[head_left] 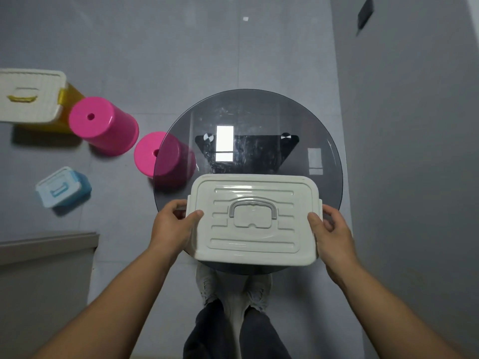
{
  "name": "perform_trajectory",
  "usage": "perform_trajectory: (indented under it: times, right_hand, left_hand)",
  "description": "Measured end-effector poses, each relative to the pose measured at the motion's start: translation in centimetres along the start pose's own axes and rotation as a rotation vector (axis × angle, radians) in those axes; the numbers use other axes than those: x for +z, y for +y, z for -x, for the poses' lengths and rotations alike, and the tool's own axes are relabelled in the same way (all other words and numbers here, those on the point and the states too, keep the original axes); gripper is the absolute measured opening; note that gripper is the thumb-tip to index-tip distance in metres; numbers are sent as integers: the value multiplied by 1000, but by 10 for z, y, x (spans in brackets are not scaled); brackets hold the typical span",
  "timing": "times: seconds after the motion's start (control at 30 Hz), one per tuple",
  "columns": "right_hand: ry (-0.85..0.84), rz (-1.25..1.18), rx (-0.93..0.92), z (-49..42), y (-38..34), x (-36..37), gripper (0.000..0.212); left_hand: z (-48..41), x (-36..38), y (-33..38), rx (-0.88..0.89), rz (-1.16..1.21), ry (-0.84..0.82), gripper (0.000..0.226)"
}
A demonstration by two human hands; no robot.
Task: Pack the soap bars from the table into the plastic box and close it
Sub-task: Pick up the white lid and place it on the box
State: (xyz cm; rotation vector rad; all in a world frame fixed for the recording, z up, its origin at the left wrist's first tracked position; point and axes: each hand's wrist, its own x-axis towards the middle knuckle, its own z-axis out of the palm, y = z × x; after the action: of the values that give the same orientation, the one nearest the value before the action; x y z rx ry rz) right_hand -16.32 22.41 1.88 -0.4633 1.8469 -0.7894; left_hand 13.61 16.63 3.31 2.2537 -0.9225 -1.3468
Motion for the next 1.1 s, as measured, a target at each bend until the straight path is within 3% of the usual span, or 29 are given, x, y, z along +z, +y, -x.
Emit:
perform_trajectory:
  times: [0.5, 0.83, 1.1]
  right_hand:
    - [-55, -105, 100, -10, 6, -1, 49]
    - [-77, -137, 97, -17, 10, -8, 45]
    - [-33, -141, 76, -21, 10, -8, 48]
  left_hand:
    - [-5, 2, -3, -34, 42, -71, 39]
    - [-12, -2, -6, -123, 64, -191, 36]
    - [-24, -14, -1, -243, 40, -312, 54]
